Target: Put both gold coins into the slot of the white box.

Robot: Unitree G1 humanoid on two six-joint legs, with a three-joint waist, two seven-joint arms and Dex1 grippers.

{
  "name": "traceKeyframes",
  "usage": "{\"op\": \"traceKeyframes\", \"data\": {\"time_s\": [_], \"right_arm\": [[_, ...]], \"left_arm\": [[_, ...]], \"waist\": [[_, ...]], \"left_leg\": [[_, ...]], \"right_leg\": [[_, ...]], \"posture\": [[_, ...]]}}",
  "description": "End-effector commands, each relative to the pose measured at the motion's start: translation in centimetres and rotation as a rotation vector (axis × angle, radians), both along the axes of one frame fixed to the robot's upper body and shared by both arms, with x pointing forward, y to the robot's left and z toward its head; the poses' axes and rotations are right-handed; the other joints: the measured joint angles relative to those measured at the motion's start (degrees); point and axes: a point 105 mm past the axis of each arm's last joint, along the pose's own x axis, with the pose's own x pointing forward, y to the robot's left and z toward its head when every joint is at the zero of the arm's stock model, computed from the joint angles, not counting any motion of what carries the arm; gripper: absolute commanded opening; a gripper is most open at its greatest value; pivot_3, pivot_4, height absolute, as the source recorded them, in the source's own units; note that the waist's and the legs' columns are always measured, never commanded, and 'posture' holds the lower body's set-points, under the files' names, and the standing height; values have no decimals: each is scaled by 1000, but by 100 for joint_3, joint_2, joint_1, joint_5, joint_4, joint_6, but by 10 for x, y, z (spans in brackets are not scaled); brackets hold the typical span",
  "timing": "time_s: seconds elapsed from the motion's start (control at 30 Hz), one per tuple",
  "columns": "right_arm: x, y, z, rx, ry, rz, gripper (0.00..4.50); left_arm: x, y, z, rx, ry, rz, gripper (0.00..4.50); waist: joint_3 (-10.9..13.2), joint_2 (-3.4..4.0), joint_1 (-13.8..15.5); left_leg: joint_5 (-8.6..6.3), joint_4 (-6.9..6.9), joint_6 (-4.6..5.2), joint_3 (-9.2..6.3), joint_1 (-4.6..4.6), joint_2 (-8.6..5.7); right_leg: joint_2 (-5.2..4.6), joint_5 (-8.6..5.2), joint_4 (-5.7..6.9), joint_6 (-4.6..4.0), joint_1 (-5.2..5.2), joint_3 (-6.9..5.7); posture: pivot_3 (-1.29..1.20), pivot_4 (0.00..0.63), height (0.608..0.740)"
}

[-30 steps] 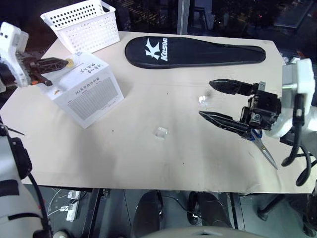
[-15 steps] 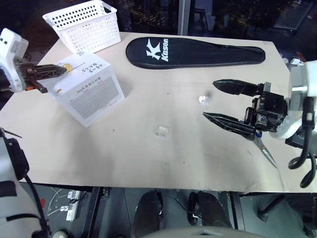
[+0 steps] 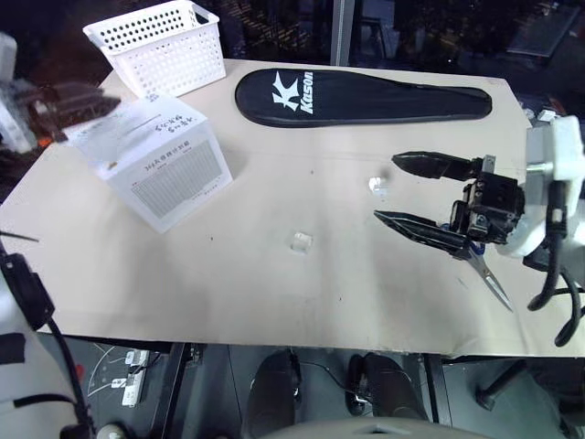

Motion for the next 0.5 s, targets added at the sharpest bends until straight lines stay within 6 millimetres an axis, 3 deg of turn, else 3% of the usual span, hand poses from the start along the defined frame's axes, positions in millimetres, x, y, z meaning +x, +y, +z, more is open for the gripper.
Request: {"op": "traceKeyframes", "data": {"time_s": [0.03,0.07,0.17,0.27,0.37,0.5], "right_arm": [[18,-19,-2,-16,-29,-178,3661],[20,-21,-5,-21,-17,-199,3661],[27,-32,-18,-31,41,-318,3661],[17,-38,-31,-71,82,-339,3661],[6,-48,-46,-89,139,-368,3661],[-15,-65,-68,-88,220,-433,3661]], "left_arm": [[-17,-77,21,-34,-118,-208,2260],[-18,-87,12,-32,-109,-207,2260],[-28,-128,-44,-68,-48,-194,2260],[-43,-144,-86,-45,9,-170,2260],[-53,-143,-114,-65,76,-134,2260],[-60,-115,-153,-76,162,-5,2260]], "waist": [[0,3,48],[-5,13,37],[-14,29,-46],[1,15,-129],[-3,19,-97],[-19,44,-63]], "left_leg": [[2,6,-2,-15,0,6],[1,12,-1,-19,0,3],[-1,18,4,-16,21,-20],[0,0,1,-30,65,-19],[5,-12,-10,-55,77,-15],[-4,-16,2,-65,100,-20]], "right_leg": [[-9,-1,5,0,8,3],[-9,-1,1,3,13,2],[-5,5,3,5,29,18],[14,0,6,8,60,39],[33,-8,4,16,62,41],[21,-12,-2,14,91,38]], "posture": [[0,150,740],[0,150,740],[0,150,740],[0,150,740],[0,150,740],[0,150,740]]}}
